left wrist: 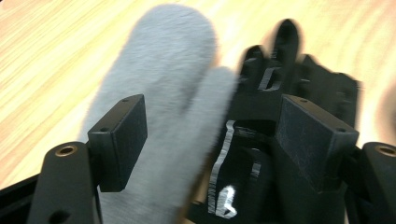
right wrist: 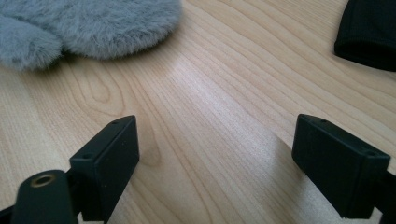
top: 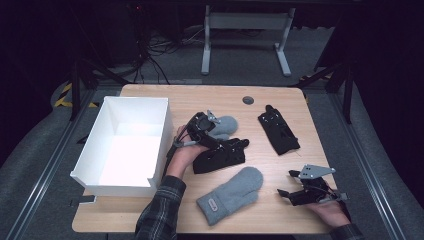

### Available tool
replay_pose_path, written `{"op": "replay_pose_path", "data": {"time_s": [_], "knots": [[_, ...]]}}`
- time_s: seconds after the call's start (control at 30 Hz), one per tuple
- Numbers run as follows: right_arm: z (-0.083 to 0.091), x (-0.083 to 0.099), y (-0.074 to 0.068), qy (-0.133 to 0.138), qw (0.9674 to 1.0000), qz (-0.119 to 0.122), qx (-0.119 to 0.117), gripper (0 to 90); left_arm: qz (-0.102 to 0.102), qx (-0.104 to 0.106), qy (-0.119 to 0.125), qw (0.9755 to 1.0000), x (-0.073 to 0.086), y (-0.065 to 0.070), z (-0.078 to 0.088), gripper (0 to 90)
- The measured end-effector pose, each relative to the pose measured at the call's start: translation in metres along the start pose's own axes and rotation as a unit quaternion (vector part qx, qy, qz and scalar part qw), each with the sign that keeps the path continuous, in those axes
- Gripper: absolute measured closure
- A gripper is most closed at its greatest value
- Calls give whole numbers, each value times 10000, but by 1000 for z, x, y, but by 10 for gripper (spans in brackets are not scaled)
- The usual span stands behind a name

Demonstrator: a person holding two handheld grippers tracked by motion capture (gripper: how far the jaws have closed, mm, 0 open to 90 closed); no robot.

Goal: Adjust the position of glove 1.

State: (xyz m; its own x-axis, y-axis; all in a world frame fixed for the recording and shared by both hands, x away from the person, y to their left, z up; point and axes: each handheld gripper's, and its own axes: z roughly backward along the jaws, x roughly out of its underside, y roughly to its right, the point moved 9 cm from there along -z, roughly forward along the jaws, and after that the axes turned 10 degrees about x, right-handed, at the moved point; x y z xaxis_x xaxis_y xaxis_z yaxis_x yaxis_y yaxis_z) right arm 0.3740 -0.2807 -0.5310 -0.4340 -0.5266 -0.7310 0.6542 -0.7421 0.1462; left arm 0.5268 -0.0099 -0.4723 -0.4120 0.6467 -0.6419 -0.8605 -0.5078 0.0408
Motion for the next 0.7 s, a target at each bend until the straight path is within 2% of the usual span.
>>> {"op": "replay_pose_path", "data": {"time_s": [0.23,0.33,0.47,0.63,0.7], "knots": [[0,0,0,0,10000,-7,0,155,153,-172,-256,9994,1,-27,-12,264],[0,0,0,1,10000,-8,-2,155,323,-178,-215,9991,3,-37,-15,268],[0,0,0,3,10000,-10,-7,157,408,-129,-373,9984,10,-42,-24,308],[0,0,0,5,10000,-11,-8,159,517,18,-447,9977,18,-45,-32,456],[0,0,0,7,10000,-9,-9,159,540,32,-457,9975,19,-44,-32,565]]}}
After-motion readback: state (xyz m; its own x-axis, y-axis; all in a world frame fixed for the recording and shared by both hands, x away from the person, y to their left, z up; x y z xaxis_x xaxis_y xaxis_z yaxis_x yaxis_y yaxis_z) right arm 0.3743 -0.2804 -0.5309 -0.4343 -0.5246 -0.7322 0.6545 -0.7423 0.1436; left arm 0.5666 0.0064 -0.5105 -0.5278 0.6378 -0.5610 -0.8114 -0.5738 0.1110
